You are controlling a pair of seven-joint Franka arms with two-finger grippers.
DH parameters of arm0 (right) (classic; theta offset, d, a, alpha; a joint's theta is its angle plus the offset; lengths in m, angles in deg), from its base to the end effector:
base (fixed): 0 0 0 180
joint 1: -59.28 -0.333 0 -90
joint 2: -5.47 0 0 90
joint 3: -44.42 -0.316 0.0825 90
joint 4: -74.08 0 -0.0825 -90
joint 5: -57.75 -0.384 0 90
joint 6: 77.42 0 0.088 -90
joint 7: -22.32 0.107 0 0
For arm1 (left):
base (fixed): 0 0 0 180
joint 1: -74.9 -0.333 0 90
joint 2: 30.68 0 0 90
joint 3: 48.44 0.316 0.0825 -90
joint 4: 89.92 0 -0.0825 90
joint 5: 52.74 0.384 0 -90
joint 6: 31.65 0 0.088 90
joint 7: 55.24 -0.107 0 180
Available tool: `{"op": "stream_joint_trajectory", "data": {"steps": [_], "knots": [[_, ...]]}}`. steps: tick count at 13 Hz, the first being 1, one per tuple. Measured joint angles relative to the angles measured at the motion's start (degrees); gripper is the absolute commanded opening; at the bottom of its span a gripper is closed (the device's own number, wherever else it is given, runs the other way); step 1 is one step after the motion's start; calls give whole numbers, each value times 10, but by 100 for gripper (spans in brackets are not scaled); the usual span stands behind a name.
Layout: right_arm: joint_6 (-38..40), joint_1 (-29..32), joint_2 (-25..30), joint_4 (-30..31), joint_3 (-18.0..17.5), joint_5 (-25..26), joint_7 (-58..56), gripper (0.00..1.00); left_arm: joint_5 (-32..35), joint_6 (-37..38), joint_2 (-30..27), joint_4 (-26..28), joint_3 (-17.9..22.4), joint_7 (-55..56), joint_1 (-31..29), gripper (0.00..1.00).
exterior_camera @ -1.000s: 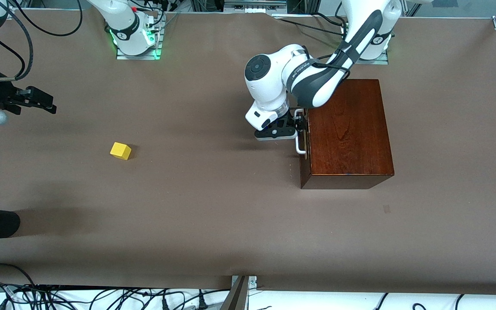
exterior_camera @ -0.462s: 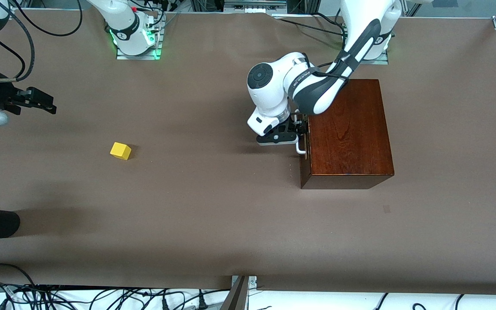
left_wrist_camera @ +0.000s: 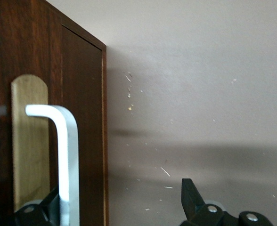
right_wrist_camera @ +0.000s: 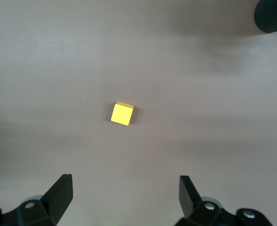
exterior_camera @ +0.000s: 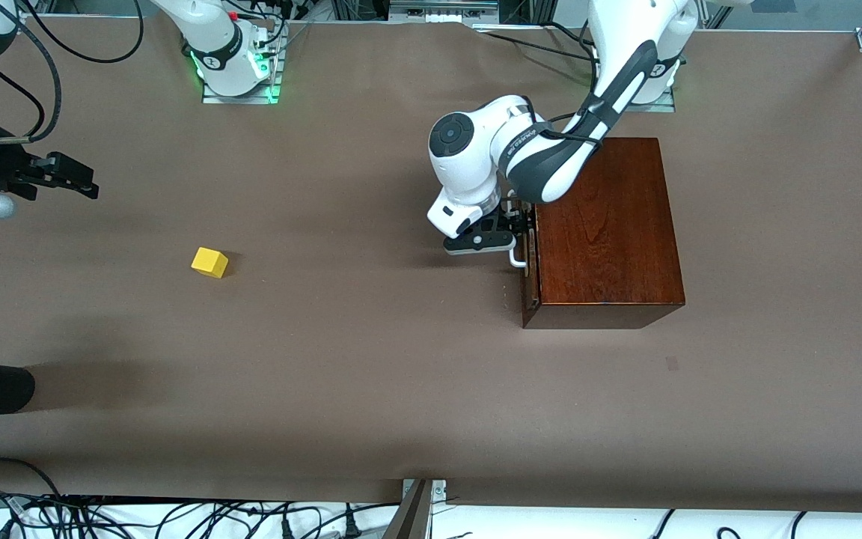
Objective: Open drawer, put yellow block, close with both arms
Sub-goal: 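Pull the drawer open with the left gripper while the right gripper reaches the cube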
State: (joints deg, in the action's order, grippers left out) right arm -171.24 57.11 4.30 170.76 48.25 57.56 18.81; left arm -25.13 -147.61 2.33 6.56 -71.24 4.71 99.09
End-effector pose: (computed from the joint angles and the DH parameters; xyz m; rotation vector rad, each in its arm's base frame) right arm 0.5606 -0.0156 0.5636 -3.1342 -0.0500 0.1100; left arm 0.4858 -0.4430 0.2725 -2.8866 -0.0178 -0.0779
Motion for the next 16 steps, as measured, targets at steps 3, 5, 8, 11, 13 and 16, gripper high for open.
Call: {"op": "stream_joint_trajectory", "data": {"steps": [3,5,8,11,13,16], "knots": [[0,0,0,0,0,0,0,100,-6,-16,1,-3,0,17,10,100],[0,0,0,0,0,0,0,100,-9,-23,8,-18,0,29,24,100],[-11,0,0,10,0,0,0,100,-15,-23,20,-44,21,47,69,100],[-26,0,0,26,0,0,0,100,-25,-17,34,-69,48,51,102,100],[-38,0,0,40,-1,0,0,100,-34,-6,42,-87,63,58,119,100],[-70,0,0,73,-4,0,0,100,-58,-9,56,-115,79,60,140,100]]}}
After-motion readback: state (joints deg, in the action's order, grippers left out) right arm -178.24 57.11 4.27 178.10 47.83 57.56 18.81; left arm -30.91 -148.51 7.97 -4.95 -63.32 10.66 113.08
